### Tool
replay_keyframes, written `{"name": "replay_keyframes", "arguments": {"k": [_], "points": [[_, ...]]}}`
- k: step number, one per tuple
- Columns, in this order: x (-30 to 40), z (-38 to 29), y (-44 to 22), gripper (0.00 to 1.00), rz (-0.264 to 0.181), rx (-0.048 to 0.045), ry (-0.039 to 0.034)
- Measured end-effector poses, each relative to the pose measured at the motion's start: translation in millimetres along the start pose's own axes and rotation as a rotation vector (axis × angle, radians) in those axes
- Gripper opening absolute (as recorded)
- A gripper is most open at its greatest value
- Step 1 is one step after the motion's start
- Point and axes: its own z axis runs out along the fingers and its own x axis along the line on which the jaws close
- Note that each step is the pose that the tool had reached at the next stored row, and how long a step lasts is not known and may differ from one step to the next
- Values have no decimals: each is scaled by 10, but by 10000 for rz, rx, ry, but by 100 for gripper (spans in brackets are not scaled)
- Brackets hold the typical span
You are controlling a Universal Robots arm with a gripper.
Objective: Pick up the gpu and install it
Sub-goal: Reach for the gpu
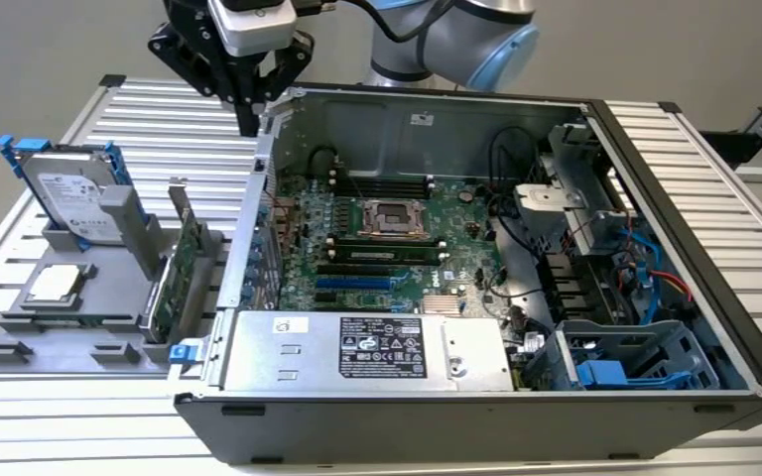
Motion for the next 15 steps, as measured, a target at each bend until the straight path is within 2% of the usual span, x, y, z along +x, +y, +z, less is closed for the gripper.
{"name": "replay_keyframes", "arguments": {"k": [15], "points": [[152,-4,-11,0,0,1,0]]}}
